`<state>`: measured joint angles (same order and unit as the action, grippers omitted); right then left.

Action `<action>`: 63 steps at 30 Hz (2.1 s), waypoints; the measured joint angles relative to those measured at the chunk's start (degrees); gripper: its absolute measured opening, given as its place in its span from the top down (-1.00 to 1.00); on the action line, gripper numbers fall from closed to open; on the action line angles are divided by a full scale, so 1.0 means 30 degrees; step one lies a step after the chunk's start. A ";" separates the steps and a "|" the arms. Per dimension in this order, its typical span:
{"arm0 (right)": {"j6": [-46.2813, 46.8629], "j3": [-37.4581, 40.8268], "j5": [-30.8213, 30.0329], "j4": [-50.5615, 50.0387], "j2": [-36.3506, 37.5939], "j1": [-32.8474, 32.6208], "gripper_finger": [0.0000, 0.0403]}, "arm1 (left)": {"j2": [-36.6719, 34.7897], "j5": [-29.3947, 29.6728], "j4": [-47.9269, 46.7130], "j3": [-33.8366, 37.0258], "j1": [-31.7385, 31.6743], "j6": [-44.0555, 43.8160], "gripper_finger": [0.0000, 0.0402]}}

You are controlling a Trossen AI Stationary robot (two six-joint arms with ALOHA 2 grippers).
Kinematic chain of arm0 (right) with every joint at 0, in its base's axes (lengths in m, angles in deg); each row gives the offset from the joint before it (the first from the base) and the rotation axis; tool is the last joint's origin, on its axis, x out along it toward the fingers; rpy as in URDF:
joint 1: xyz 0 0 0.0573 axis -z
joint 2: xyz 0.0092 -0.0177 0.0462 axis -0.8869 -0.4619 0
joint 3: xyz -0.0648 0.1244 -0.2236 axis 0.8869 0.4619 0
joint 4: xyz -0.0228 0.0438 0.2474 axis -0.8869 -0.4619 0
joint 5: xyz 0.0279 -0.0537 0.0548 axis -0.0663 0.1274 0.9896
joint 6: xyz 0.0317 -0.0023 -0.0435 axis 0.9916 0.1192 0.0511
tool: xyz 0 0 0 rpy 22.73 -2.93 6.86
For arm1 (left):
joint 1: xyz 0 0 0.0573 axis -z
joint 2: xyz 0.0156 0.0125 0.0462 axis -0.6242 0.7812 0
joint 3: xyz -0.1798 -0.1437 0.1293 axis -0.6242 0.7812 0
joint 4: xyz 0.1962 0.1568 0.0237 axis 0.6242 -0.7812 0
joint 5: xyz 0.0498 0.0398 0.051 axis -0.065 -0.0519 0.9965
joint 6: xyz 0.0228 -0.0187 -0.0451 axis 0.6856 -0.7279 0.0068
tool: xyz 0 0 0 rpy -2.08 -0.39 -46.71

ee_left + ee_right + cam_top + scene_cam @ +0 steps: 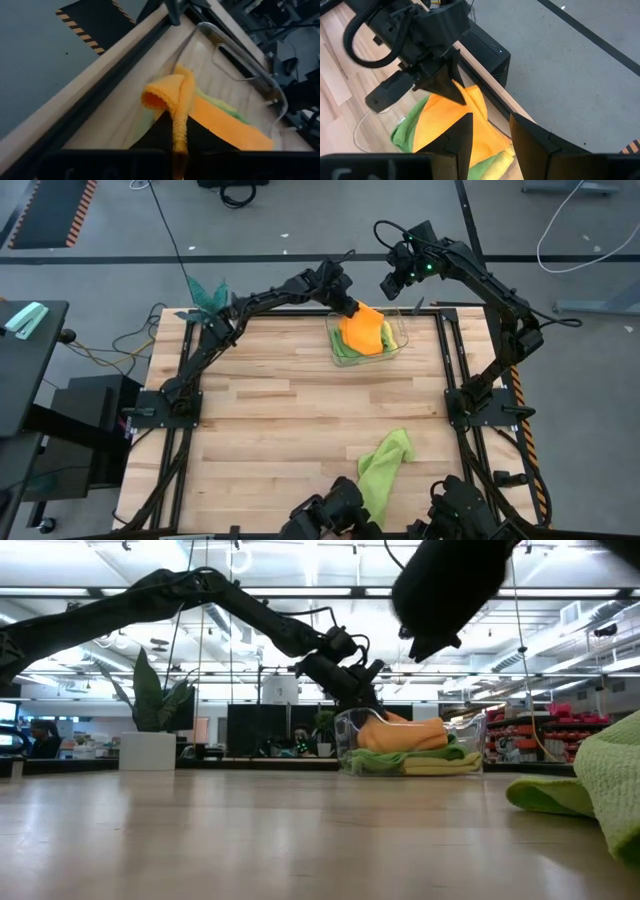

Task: Fold microfiber towels
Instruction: Stack the orange towel on top of the green towel in the transparent bin

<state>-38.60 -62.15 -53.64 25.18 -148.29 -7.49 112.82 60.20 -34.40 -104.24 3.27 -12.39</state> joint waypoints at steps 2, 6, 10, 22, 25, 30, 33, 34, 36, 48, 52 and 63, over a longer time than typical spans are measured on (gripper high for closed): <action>0.0000 0.0000 0.0000 0.0002 0.0000 0.0000 0.32 | 0.0000 -0.0010 0.0156 -0.0011 0.0199 -0.0391 0.89; -0.0305 0.0000 0.0000 0.0000 0.0000 0.0000 0.32 | 0.0015 -0.0008 -0.0529 -0.1062 0.0607 -0.0387 0.95; -0.0350 0.0000 0.0000 0.0006 0.0000 0.0000 0.32 | 0.0015 0.0105 -0.1054 -0.2935 0.1044 -0.0394 0.96; -0.0797 0.0007 -0.0730 -0.0001 0.1239 0.1209 0.32 | -0.0975 0.2801 -0.2505 -0.3280 0.2490 -0.1268 0.96; -0.0867 0.0007 -0.0729 0.0000 0.1813 0.1521 0.32 | -0.1157 0.3670 -0.2212 -0.3284 0.3291 -0.1282 0.96; -0.1108 0.0007 -0.0705 -0.0078 0.2402 0.1661 0.32 | -0.2161 0.5966 -0.2171 -0.3264 0.4289 -0.0442 0.96; -0.1342 0.0007 -0.0656 -0.0333 0.2568 0.1661 0.32 | -0.2967 0.5937 -0.2269 -0.3279 0.4425 -0.0398 0.96; -0.1382 0.0007 -0.0656 -0.0489 0.2606 0.1661 0.32 | -0.3204 0.5953 -0.2525 -0.3277 0.4449 -0.0394 0.96; -0.1433 0.0007 -0.0656 -0.0789 0.2722 0.1661 0.32 | -0.3703 0.5981 -0.2951 -0.3271 0.4476 -0.0477 0.96; -0.1858 0.0007 0.4627 -0.2704 0.2940 0.2068 0.33 | -0.5927 0.5937 -0.4957 -0.3264 0.4513 -0.0212 0.96; -0.1171 0.0019 0.6241 -0.2694 0.2936 0.2170 0.40 | -0.6475 0.5891 -0.5108 -0.3286 0.4166 -0.0146 0.96; -0.4125 0.1654 0.6063 -0.0063 0.2889 0.1995 0.61 | -0.6827 0.4823 -0.6408 -0.3271 0.3805 0.0619 0.96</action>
<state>-50.97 -57.19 -35.45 24.99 -139.62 -1.50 92.34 74.67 -53.62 -114.05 14.68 -10.53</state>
